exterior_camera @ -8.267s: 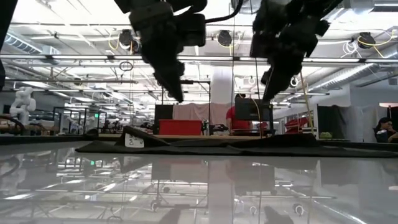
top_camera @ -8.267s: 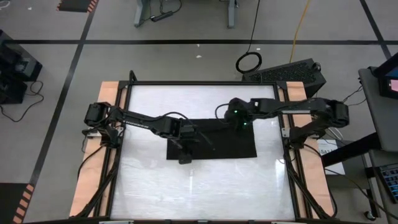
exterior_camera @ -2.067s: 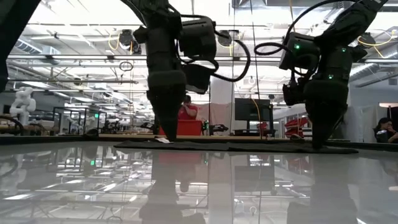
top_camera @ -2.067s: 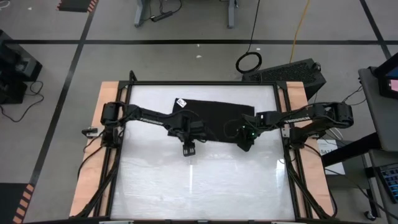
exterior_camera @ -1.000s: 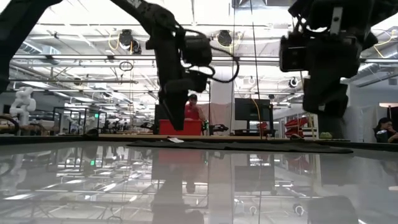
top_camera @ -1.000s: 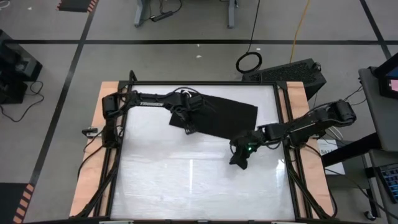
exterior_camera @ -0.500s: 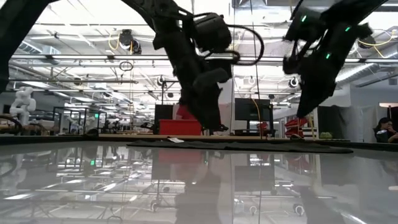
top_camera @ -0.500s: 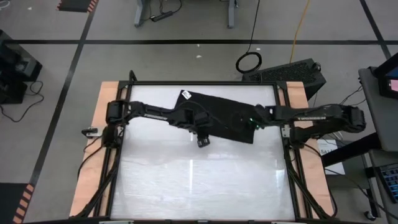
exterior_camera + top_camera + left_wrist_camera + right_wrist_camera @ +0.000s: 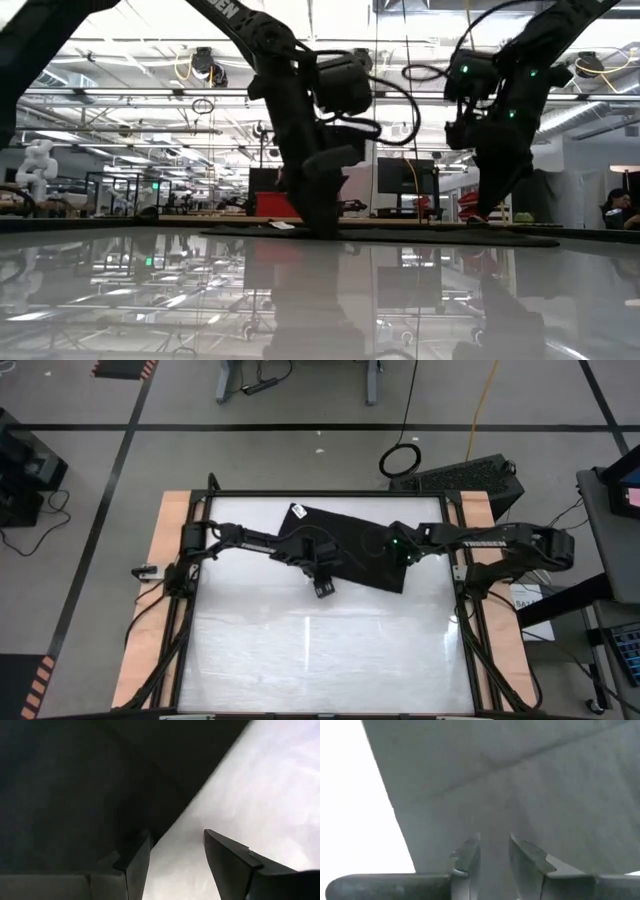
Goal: Roll towel into tight, uniform cylinder
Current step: Fold the black towel
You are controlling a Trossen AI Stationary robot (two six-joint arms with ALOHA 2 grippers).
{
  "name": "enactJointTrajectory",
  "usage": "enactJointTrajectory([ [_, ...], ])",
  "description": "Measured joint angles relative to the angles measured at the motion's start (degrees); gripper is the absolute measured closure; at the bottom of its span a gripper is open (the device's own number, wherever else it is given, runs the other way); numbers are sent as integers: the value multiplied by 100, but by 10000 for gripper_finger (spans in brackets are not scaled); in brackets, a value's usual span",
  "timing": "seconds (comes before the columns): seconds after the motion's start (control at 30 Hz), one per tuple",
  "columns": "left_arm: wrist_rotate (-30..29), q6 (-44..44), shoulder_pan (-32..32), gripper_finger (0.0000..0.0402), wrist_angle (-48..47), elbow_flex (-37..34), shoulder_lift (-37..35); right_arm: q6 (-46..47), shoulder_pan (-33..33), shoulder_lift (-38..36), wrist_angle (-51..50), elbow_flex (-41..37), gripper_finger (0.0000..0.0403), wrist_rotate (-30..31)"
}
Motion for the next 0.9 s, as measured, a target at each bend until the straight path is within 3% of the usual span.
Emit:
enactJointTrajectory([
  [0.23, -138, 306, 395, 210, -331, -11, -223, 955, 581, -287, 39, 2, 314, -146],
  [0.43, 853, 386, 565, 210, 25, -9, -441, 1632, 1331, -260, 478, 2, 314, -101],
  [0.6, -129, 1066, 697, 210, -383, -14, -426, 2067, 1726, 15, 950, 8, 314, 241],
  [0.7, -288, 1216, 884, 210, -389, -135, -361, 2109, 1843, 347, 905, 7, 314, 332],
  [0.9, 510, 932, 994, 210, -385, -527, -385, 1594, 1774, 913, 549, 2, 314, 359],
])
